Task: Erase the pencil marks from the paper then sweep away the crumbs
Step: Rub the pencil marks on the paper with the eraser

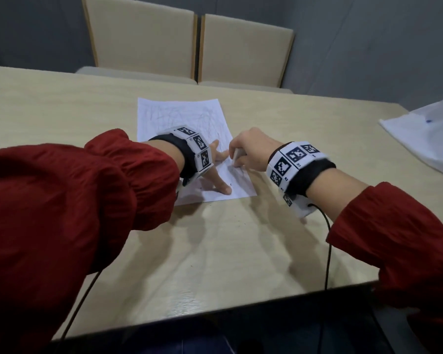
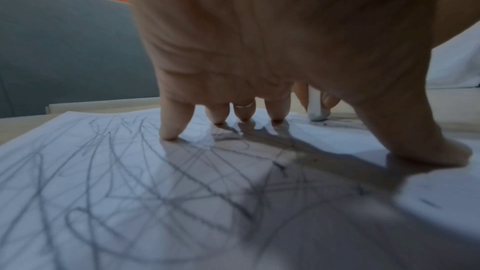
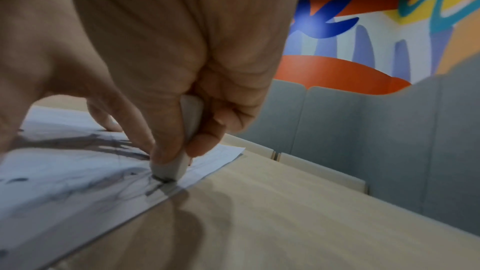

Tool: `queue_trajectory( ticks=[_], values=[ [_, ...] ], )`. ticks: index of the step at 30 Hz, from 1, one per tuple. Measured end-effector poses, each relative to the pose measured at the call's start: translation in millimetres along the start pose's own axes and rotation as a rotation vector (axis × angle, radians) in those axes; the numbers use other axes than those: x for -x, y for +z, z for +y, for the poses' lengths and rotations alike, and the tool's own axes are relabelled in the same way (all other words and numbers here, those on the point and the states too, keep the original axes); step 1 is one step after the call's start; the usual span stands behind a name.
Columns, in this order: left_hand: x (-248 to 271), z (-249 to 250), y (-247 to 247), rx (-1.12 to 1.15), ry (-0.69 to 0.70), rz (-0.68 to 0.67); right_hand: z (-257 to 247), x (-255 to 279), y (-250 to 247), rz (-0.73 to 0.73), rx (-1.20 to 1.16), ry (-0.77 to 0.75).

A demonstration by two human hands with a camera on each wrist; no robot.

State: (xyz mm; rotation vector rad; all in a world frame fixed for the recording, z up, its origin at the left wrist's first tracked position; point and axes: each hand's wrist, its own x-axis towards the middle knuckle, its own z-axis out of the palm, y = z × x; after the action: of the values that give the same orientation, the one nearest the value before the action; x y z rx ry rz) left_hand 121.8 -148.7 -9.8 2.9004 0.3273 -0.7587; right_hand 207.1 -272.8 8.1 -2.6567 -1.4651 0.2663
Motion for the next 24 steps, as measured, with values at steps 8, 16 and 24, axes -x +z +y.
queue_trajectory(
  ticks=[8,16,24],
  values=[
    [4.8,1.9,-3.2,-0.06,-0.02,0.0,1.6,31.2,-10.3,-0.143,0.167,-0.04],
    [5.7,1.1,2.7,-0.012,-0.014,0.029,-0.4,15.9,-7.7,0.081,0.159,0.018],
    [13.4,5.1,-2.0,-0.007,-0.013,0.025,0.0,30.2,-12.9,-0.013,0.227,-0.097]
  ],
)
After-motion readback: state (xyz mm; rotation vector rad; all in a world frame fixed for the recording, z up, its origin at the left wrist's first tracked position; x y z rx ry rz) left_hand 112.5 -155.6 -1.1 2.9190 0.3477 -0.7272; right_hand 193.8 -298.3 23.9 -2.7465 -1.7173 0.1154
